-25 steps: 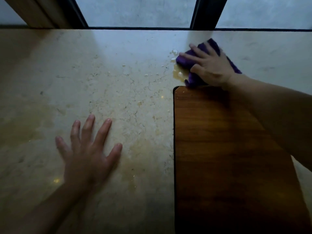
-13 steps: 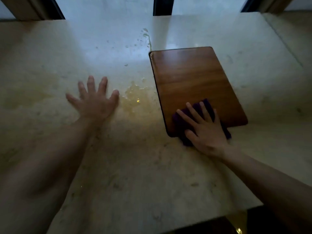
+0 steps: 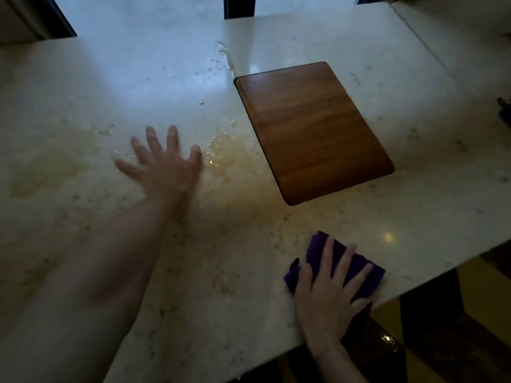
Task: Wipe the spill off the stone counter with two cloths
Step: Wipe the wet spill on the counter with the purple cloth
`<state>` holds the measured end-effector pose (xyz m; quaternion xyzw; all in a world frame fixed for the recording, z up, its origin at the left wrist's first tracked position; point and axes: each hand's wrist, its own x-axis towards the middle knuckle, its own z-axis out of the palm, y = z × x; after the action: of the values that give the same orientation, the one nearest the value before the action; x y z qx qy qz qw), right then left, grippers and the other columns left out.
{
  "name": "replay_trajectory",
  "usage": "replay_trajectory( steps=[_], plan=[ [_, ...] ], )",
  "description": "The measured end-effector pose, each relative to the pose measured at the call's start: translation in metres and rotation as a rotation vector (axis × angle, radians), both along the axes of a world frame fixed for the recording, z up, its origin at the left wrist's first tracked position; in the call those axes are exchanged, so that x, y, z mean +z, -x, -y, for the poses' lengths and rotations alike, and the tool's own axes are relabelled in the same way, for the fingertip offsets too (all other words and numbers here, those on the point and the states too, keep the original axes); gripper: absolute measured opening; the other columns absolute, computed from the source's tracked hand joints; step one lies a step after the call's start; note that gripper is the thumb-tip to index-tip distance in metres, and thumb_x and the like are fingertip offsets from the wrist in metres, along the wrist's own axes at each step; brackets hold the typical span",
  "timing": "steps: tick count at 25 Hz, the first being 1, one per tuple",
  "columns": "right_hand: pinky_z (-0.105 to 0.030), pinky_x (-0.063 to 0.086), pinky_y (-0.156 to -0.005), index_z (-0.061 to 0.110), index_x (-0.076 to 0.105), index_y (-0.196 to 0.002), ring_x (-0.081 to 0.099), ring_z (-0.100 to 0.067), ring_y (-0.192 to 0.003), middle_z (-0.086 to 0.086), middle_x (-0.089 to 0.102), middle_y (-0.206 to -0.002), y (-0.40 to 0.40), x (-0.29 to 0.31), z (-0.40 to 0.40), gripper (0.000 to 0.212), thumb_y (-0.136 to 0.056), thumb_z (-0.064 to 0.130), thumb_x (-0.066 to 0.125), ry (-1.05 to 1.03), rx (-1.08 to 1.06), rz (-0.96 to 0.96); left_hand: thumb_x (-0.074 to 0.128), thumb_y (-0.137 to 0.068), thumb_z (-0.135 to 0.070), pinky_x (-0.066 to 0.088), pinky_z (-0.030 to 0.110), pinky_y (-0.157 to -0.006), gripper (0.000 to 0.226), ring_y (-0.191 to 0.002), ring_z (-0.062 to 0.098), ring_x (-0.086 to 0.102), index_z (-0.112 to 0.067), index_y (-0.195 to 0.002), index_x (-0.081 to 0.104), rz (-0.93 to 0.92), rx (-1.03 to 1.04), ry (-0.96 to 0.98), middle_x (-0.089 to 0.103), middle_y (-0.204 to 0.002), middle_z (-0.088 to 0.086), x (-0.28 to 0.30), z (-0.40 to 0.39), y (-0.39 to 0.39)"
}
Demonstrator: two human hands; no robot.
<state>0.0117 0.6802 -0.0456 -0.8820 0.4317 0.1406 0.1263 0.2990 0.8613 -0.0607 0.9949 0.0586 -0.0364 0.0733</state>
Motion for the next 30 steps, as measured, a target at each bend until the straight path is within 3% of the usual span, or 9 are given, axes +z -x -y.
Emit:
replay_trajectory(
  steps=[5,14,17,24,30],
  plan=[
    [-0.07,0.003,-0.115,0.033,-0.021,-0.153,-0.02,-0.045,-0.146,-0.008,-0.02,-0.164,-0.082,-0.002,-0.021,0.073,-0.094,0.063,0.01,0.015,0.038,0.038,0.012,-0.086,-0.074,0.001,0.078,-0.107,0.077,-0.149,0.042,0.005,-0.039,-0.154,0.009,-0.015,-0.003,0.002,0.007,-0.165,0.008,-0.003,-0.002,-0.003],
    [-0.075,-0.003,-0.11,0.032,0.004,-0.157,-0.012,-0.05,-0.147,-0.01,-0.002,-0.167,-0.357,-0.017,0.003,0.071,-0.094,0.06,0.018,0.07,0.13,0.172,0.024,-0.087,-0.07,0.006,0.077,-0.107,0.075,-0.149,0.04,0.011,-0.038,-0.154,0.018,-0.006,0.025,-0.043,0.016,-0.164,0.008,-0.01,0.003,-0.006],
    [-0.075,-0.005,-0.109,0.033,0.006,-0.157,-0.012,-0.051,-0.146,-0.01,-0.001,-0.167,-0.454,-0.019,0.008,0.072,-0.092,0.059,0.022,0.086,0.169,0.193,0.036,-0.084,-0.066,0.011,0.077,-0.106,0.075,-0.147,0.041,0.021,-0.033,-0.151,0.035,0.025,0.026,-0.073,0.027,-0.161,0.011,-0.008,0.006,-0.007],
    [-0.073,-0.006,-0.111,0.035,0.006,-0.157,-0.01,-0.047,-0.148,-0.005,-0.001,-0.167,-0.636,-0.012,0.011,0.068,-0.094,0.059,0.016,0.062,0.47,0.175,0.05,-0.074,-0.063,0.016,0.074,-0.108,0.075,-0.14,0.042,0.038,-0.031,-0.142,0.052,0.113,0.047,-0.13,0.04,-0.155,0.01,-0.009,0.006,-0.008],
    [-0.064,-0.007,-0.117,0.051,0.012,-0.152,-0.008,-0.034,-0.152,0.009,0.006,-0.167,-0.649,-0.006,0.027,0.061,-0.092,0.053,0.017,-0.034,1.019,0.204,0.037,-0.083,-0.069,0.011,0.076,-0.108,0.076,-0.15,0.037,0.015,-0.039,-0.152,0.028,-0.046,0.053,-0.108,0.021,-0.164,0.005,-0.001,0.006,-0.003]
  ],
)
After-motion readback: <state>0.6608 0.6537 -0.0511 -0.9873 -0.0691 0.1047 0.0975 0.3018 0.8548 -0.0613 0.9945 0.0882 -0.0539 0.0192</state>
